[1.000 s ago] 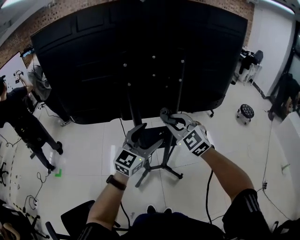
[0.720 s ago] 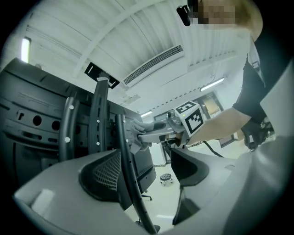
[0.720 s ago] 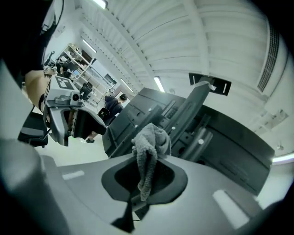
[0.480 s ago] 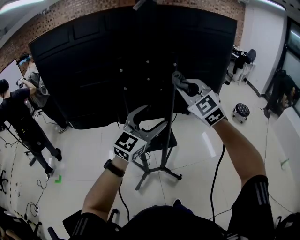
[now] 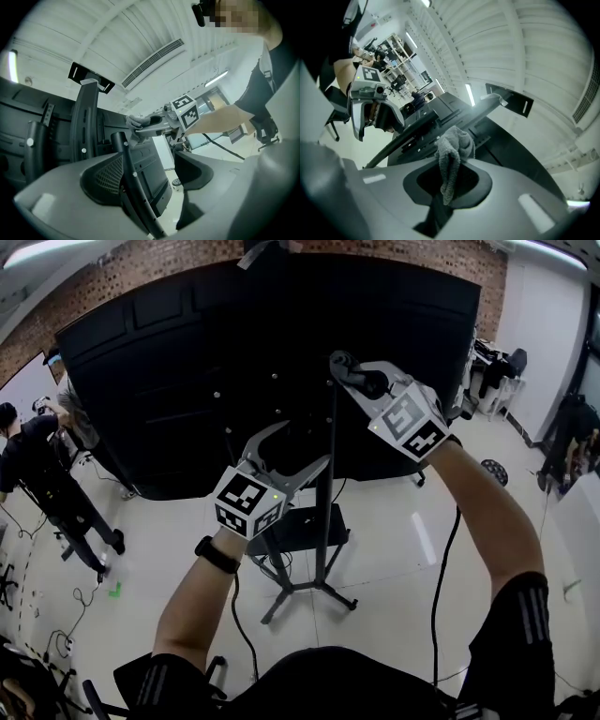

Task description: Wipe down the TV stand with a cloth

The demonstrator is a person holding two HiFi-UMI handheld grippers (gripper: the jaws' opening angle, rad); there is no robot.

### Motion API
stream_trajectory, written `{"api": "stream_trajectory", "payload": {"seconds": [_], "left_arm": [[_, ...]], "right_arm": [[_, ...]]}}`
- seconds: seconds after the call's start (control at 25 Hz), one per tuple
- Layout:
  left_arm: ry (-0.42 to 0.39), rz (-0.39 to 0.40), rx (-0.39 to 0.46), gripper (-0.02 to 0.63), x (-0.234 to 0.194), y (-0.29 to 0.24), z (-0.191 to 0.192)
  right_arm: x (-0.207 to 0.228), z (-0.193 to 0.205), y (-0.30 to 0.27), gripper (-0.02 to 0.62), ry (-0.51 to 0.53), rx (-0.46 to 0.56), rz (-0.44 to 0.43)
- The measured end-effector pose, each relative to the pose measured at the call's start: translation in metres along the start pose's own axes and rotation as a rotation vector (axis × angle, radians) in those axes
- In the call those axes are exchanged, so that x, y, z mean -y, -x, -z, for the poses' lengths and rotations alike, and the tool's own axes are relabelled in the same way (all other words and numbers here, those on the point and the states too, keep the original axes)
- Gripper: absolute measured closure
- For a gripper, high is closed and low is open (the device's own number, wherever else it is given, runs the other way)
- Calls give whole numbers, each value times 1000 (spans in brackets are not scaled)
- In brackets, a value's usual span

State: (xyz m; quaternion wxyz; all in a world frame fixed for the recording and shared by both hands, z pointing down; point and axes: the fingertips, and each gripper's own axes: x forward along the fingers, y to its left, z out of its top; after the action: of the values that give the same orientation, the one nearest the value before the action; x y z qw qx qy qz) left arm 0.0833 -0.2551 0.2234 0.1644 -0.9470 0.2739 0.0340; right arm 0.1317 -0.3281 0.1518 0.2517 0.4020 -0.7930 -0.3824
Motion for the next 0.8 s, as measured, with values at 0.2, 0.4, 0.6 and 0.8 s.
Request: {"api": "stream_trajectory", "payload": {"seconds": [0.2, 0.4, 0.6, 0.8], "left_arm": [[-4, -54, -4, 244, -10, -20, -1], [-13, -88, -29, 244, -8, -28, 12], [7, -109, -31, 244, -8, -32, 23], [35, -121, -46, 244, -6, -35, 42]], "right_arm": [[-2, -3, -22, 568, 272, -9, -58], [-19, 7, -33, 568, 499, -29, -69], [-22, 14, -33, 568, 422, -1, -73], [-32, 37, -34, 568, 343, -14, -94]]}}
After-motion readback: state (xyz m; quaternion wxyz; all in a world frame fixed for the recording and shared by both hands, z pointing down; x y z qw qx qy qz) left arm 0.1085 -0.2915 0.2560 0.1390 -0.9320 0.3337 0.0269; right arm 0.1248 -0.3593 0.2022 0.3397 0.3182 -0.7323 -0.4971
